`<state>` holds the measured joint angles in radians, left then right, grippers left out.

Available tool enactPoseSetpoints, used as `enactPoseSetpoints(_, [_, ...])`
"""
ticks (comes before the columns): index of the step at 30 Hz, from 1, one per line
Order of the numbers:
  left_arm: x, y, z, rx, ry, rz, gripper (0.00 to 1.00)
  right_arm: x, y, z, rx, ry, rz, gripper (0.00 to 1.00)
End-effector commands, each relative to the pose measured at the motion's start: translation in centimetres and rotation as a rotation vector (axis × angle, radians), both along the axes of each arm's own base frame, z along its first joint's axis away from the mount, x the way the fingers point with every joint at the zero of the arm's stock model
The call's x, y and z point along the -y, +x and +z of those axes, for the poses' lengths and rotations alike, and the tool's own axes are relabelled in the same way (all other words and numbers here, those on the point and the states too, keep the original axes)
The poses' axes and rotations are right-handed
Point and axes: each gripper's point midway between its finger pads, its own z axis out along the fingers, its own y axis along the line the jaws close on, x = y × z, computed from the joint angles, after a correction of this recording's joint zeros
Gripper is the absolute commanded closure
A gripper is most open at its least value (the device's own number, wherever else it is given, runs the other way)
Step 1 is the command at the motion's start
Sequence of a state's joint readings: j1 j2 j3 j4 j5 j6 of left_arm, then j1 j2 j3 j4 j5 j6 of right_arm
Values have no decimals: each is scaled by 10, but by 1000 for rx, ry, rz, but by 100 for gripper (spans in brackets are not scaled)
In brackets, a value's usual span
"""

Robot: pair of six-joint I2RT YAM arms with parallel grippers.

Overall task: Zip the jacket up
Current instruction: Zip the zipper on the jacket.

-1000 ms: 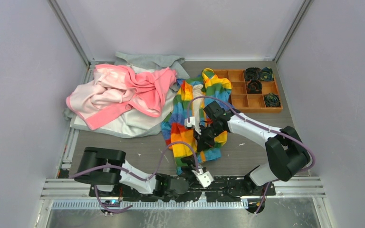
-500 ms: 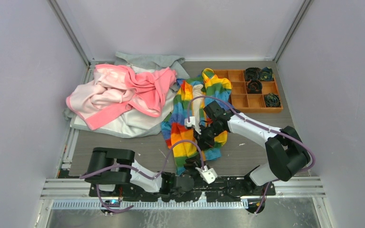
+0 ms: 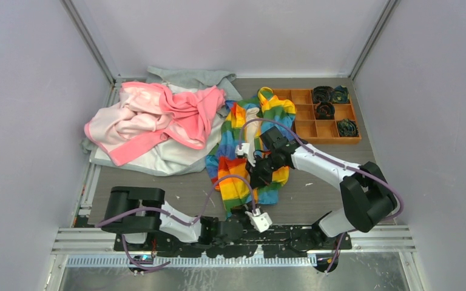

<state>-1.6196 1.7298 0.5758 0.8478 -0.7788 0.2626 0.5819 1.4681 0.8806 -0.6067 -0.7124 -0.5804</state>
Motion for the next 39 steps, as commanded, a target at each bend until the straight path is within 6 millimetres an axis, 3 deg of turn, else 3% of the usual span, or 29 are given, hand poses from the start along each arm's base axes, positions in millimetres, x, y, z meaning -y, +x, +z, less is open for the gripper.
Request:
enactPoseSetpoints(1, [8,-25,14,-108,-83,-142,100,-7,47,28,172,59,-136,99])
enactPoseSetpoints(10, [3,-50,8,-238,-114,-254,100,-3,67,44,242,82,-197,99])
enactPoseSetpoints(19, [-10,-46,24,-320,-218,-250,100,-6,86,68,295,124,-219,99])
enactPoseSetpoints(39, [-16,-43,48,-513,-297,-289,100,-3,174,134,440,149,-296,99])
